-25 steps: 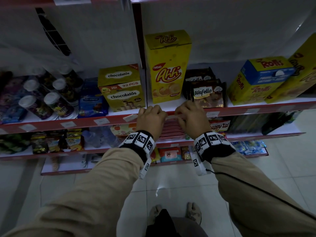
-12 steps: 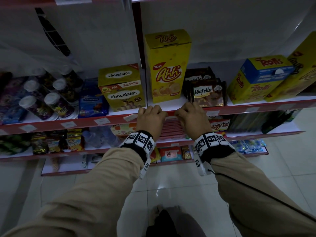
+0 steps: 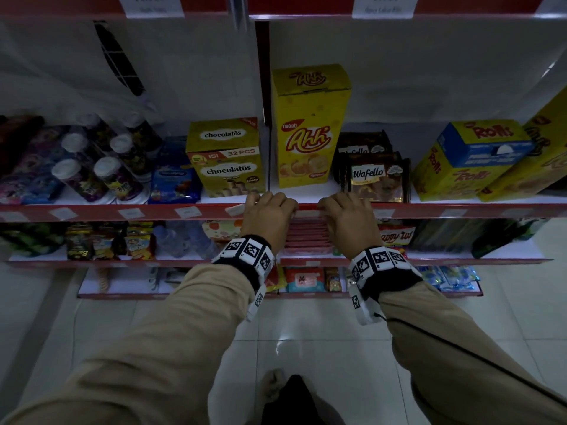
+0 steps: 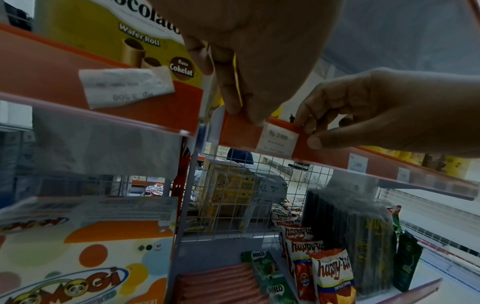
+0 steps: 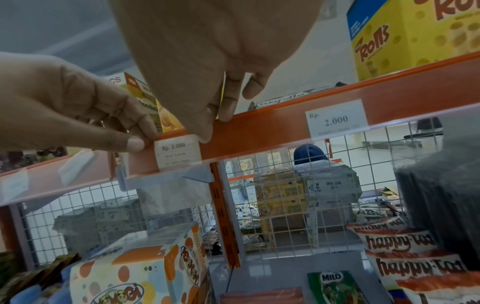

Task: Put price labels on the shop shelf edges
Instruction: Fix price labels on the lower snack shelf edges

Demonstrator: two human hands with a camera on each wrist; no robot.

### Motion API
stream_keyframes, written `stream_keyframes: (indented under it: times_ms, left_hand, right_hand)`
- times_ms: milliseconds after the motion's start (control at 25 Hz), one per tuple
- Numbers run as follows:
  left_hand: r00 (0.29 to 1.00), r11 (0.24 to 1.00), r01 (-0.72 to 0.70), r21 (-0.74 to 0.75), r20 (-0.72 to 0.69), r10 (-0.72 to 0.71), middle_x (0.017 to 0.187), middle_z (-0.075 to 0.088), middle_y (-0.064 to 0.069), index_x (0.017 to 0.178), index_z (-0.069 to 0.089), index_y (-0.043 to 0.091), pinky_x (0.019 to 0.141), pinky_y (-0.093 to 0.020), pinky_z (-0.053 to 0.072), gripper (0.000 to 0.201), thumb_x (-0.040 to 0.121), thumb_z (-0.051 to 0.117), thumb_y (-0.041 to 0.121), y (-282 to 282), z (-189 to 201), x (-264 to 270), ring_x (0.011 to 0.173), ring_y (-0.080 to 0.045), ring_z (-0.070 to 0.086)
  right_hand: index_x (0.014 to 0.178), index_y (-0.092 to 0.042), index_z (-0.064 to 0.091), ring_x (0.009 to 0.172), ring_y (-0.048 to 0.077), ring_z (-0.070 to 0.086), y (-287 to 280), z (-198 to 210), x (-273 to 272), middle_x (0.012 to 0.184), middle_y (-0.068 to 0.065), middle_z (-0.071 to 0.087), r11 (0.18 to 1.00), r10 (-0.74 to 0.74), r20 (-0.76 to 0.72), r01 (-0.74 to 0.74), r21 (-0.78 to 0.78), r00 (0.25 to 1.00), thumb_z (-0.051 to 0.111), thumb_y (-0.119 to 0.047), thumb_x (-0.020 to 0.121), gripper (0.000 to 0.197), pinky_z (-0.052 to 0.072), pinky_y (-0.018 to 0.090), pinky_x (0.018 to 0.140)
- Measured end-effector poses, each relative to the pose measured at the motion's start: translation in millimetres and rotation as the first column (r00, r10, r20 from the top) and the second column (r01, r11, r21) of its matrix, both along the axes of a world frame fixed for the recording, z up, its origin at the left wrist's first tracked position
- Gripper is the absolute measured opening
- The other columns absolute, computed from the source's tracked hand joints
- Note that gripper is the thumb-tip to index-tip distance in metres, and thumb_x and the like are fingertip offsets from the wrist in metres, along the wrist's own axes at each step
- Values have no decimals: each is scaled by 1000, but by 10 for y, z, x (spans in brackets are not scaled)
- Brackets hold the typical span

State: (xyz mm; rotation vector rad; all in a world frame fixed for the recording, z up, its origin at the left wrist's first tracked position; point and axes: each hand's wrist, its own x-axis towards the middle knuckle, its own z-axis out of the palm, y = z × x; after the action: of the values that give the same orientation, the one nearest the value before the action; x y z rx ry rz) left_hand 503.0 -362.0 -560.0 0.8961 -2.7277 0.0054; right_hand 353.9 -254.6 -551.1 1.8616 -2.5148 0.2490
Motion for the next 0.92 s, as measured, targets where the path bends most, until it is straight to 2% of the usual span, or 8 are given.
stream_keyframes:
  times_ms: [120, 240, 360, 520, 640, 720, 920]
  left_hand:
    - [999, 999, -33, 14, 6, 33, 96, 63, -4, 98, 66, 18, 80, -40, 34, 18, 81, 61, 13, 57, 42, 25, 91, -30, 57]
    - [994, 996, -80, 50, 75, 76, 110, 58, -2, 111, 62, 23, 83, -40, 32, 29, 83, 58, 19, 83, 49, 106, 102, -29, 51]
    - [990, 995, -75, 66, 128, 66, 120, 52, -3, 124, 57, 24, 85, -41, 32, 39, 85, 56, 26, 93, 62, 222, 109, -29, 46]
    - [981, 999, -10, 52, 193, 0, 126, 51, -3, 127, 55, 21, 90, -41, 33, 39, 88, 53, 25, 6, 124, 369, 114, -29, 44]
    - [985, 999, -42, -10, 164, 43, 123, 57, -5, 118, 62, 18, 94, -44, 31, 34, 84, 55, 17, -110, 191, 514, 112, -31, 47]
    - [987, 997, -65, -32, 145, 69, 123, 58, -5, 117, 62, 19, 96, -44, 30, 34, 84, 55, 17, -205, 207, 638, 113, -30, 48]
    - [986, 1000, -21, 3, 167, 20, 136, 49, -5, 133, 49, 18, 96, -42, 30, 45, 88, 51, 22, -464, 142, 1005, 121, -28, 44]
  right_hand:
    - [111, -15, 61, 104, 32, 50, 21, 10, -1, 111, 9, 59, 1000, 15, -3, -15, -6, 1000, 55, -11, 84, 28, 32, 40, 82]
    - [107, -10, 63, 99, 35, 51, 38, -1, 16, 107, 14, 59, 997, 21, 11, -20, -76, 1000, 59, -10, 82, 26, 35, 41, 80]
    - [107, -13, 61, 101, 34, 49, 43, -4, 66, 109, 12, 58, 998, -13, -4, 12, -65, 1000, 58, -17, 84, 24, 34, 42, 82]
    - [111, -14, 59, 105, 33, 48, -28, 44, 175, 112, 11, 56, 1000, -15, 2, 15, -24, 1000, 57, -20, 85, 27, 34, 42, 86]
    - [118, -11, 57, 108, 34, 49, -173, 60, 344, 115, 14, 57, 998, 64, 125, -65, 2, 990, 55, -15, 88, 31, 40, 41, 85]
    - [129, -11, 50, 111, 33, 49, -263, 50, 533, 119, 15, 57, 998, 66, 233, -63, -19, 970, 53, -15, 90, 39, 43, 39, 85]
    - [145, -14, 32, 102, 34, 56, -464, -54, 1095, 114, 17, 61, 989, 13, 377, 44, -142, 926, 54, -21, 92, 58, 47, 38, 76]
